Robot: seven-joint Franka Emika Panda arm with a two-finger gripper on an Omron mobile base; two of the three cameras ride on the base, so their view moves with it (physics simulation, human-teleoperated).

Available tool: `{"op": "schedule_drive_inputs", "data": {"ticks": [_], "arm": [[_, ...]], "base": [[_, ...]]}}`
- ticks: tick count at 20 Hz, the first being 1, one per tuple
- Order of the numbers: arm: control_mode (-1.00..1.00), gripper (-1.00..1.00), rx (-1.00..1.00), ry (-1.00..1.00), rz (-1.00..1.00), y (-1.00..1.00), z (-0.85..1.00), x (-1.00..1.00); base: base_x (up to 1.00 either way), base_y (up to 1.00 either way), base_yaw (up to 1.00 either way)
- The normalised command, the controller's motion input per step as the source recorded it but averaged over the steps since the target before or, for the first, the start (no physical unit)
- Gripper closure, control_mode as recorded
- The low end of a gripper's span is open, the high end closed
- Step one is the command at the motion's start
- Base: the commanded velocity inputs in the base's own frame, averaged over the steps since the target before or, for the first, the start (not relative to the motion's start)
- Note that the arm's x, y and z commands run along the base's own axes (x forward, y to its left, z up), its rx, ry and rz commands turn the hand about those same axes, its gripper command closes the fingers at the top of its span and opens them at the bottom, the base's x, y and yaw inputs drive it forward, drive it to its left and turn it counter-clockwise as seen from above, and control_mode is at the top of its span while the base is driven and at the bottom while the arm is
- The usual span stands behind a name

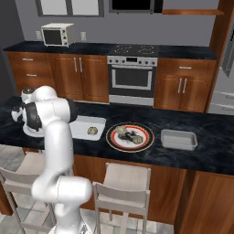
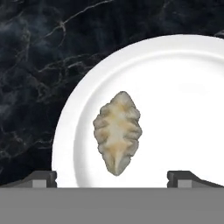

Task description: Place two dumplings into each of the tupperware containers and then place the containers in the fridge.

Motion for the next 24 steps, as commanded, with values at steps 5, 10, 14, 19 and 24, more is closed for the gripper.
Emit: {"op": "schedule_drive_inputs", "data": {"ticks": [5,10,14,19,24], "arm": [[-1.00,-1.00,0.00,0.07,-0.12,0.03,-0.38,0.46],[-1.00,-1.00,0.00,0.08,-0.11,0.00,-0.53,0.03],[-1.00,-1.00,0.00,0.04,-0.09,0.00,-0.46,0.13],[-1.00,1.00,-0.01,0.01,-0.08,0.00,-0.51,0.21],[-1.00,1.00,-0.01,0.01,-0.06,0.00,-0.51,0.20]], "base": [[0.00,0.00,0.00],[0.00,0.00,0.00],[0.00,0.00,0.00],[0.00,0.00,0.00],[0.00,0.00,0.00]]}}
